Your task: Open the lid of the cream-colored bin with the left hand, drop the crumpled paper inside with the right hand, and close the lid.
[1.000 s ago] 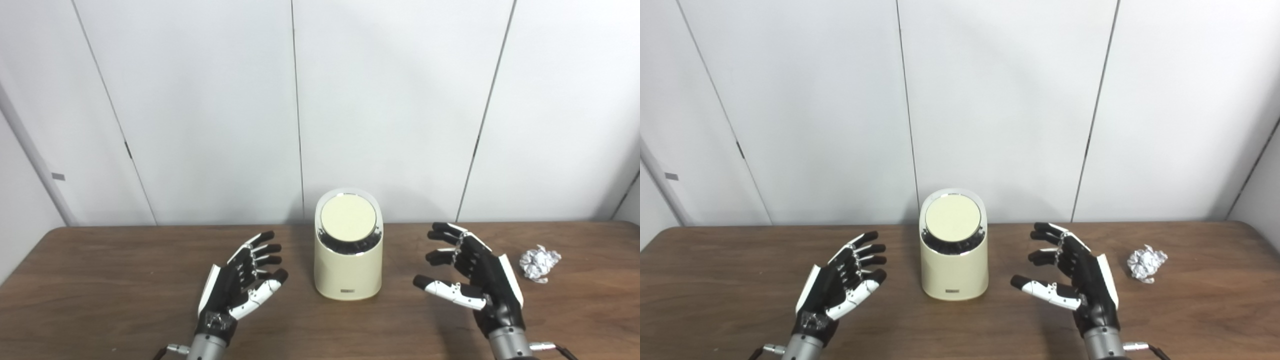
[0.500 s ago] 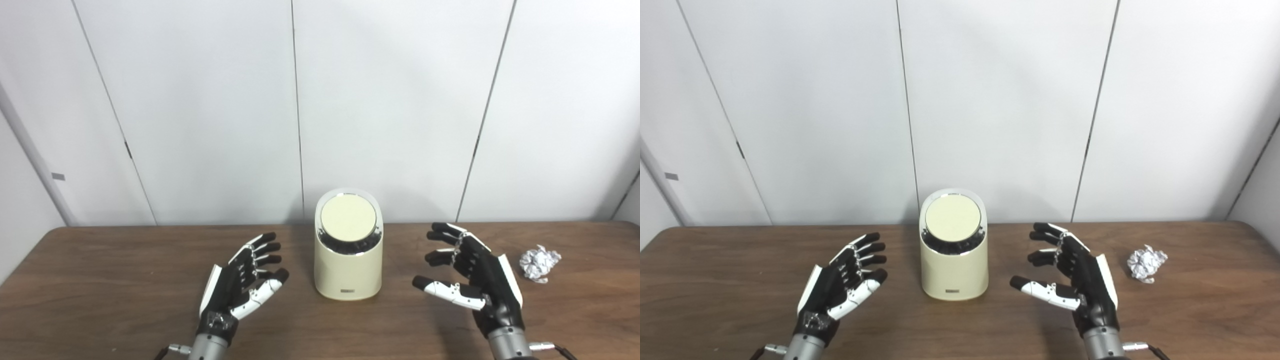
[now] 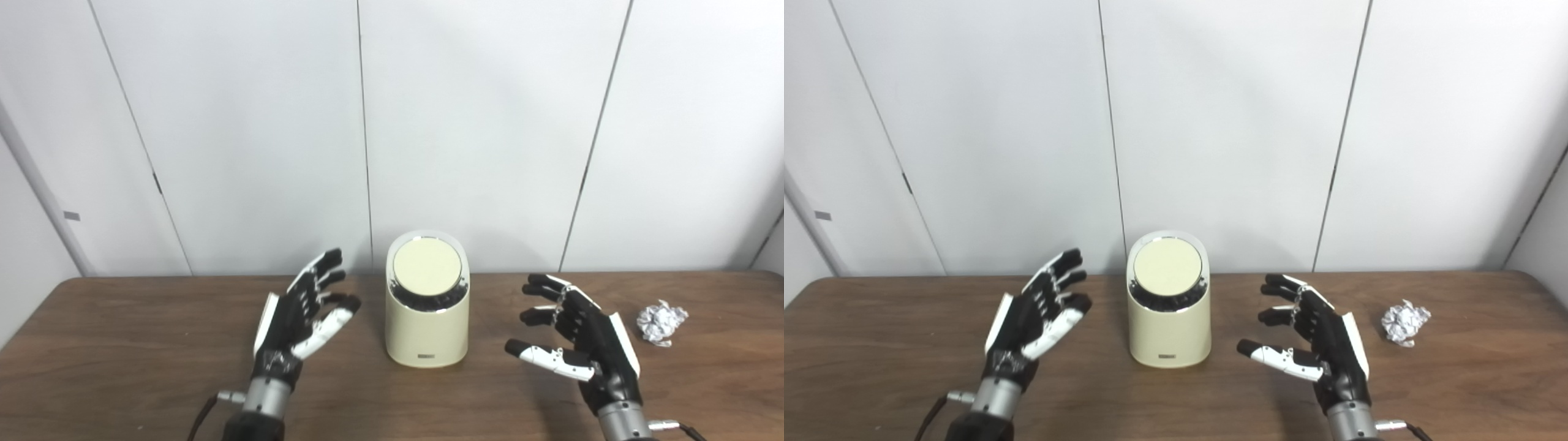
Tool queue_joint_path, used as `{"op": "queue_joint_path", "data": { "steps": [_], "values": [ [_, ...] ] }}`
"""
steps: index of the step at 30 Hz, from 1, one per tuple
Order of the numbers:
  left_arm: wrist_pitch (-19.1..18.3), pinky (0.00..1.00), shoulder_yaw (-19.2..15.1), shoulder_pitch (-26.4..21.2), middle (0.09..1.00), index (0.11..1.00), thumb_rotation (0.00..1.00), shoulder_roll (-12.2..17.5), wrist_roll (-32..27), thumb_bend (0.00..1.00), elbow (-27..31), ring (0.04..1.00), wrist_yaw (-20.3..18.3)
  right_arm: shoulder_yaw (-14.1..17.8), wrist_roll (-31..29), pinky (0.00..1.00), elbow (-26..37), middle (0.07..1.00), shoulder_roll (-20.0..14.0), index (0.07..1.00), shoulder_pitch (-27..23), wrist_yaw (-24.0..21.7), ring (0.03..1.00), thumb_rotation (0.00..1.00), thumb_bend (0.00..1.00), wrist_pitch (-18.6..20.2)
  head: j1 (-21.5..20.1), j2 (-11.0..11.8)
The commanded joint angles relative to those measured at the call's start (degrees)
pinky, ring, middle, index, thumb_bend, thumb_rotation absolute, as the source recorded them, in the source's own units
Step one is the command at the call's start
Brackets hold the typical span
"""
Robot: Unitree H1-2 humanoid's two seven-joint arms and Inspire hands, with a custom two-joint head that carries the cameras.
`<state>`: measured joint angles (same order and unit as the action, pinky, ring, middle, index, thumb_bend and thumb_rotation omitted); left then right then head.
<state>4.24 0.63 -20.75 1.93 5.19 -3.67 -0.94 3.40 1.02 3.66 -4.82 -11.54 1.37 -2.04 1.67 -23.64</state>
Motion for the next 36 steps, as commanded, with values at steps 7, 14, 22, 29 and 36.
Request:
{"op": "queue_joint_path", "data": {
  "steps": [7, 14, 22, 29, 36],
  "values": [
    [-5.36, 0.84, 1.04, -7.64, 0.897, 0.915, 0.32, 0.05, 3.57, 0.85, 2.15, 0.891, 1.09, -0.11, 0.19, 0.56, 1.67, 0.712, -0.03, 0.705, -1.01, -0.01, 0.542, 0.06, 0.76, -0.74, -0.05, 0.14],
    [-9.44, 0.81, 2.66, -12.58, 0.947, 0.975, 0.24, 2.36, 6.21, 0.92, 1.92, 0.947, -0.26, -0.28, 0.62, 0.56, 0.93, 0.717, 0.06, 0.707, -1.3, 0.16, 0.54, 0.06, 0.76, -1.03, -0.21, 0.52],
    [-12.64, 0.94, 3.98, -16.79, 0.967, 1.0, 0.25, 4.25, 9.76, 0.94, 1.15, 0.995, -0.05, -0.83, 1.26, 0.55, 0.82, 0.724, 0.59, 0.712, -1.47, 0.54, 0.548, 0.05, 0.75, -1.21, -0.69, 1.04],
    [-14.38, 0.94, 6.53, -19.05, 0.975, 1.0, 0.27, 5.37, 16.58, 1.0, 0.47, 0.992, 1.22, -0.77, 1.29, 0.63, 1.73, 0.716, 1.62, 0.706, -1.53, 0.97, 0.533, 0.03, 0.75, -0.47, -1.3, 1.01],
    [-14.8, 0.8, 8.54, -21.15, 1.0, 1.0, 0.28, 5.85, 20.86, 1.0, -2.21, 0.984, 1.36, -0.64, 1.34, 0.62, 2.37, 0.716, 2.2, 0.711, -1.48, 1.0, 0.551, 0.04, 0.74, -0.09, -1.46, 0.92]
  ]
}}
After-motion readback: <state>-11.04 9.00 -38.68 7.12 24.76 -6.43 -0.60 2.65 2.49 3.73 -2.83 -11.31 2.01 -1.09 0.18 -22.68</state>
